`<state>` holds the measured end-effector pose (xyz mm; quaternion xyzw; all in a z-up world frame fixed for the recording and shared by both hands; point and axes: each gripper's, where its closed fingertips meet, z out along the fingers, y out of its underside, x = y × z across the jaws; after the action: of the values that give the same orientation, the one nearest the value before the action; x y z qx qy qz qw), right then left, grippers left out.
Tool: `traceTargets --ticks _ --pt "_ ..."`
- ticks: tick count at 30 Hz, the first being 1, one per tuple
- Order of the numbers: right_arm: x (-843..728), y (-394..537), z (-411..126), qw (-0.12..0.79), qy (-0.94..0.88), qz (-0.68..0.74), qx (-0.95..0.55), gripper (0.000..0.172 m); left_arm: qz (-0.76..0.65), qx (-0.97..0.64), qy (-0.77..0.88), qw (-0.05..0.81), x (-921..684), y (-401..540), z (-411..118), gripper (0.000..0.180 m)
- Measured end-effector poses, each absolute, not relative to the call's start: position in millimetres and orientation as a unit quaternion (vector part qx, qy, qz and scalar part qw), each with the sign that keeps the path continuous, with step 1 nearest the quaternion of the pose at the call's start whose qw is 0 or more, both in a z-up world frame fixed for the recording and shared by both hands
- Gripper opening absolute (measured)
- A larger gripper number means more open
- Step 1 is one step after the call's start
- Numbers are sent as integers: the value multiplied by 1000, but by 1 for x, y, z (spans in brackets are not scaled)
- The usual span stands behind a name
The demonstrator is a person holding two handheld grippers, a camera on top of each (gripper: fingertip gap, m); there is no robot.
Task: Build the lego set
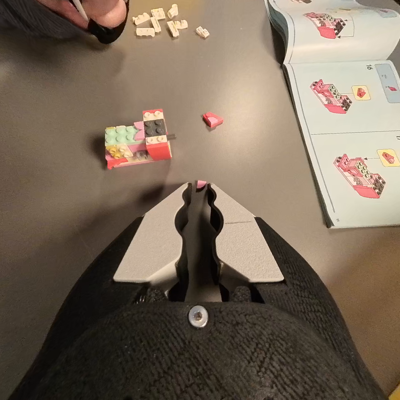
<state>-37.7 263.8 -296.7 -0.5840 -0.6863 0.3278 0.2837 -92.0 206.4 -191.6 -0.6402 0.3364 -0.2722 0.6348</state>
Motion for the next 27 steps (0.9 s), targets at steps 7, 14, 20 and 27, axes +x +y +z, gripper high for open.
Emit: traceTargets --ticks 7,14,20,27 --pt "-40 264 -297 287 -688 324 -583 10 -275 -641 339 631 -90 206 -193 14" --pt "-40 263 -297 290 -691 321 -580 5 -275 -642 341 629 -90 206 -195 14" --pt "-40 264 -293 301 -688 325 -575 5 -275 -639 343 631 -89 205 -194 14" --pt "-53 242 -226 375 -680 386 -498 4 -286 -633 351 628 -84 201 -193 14"
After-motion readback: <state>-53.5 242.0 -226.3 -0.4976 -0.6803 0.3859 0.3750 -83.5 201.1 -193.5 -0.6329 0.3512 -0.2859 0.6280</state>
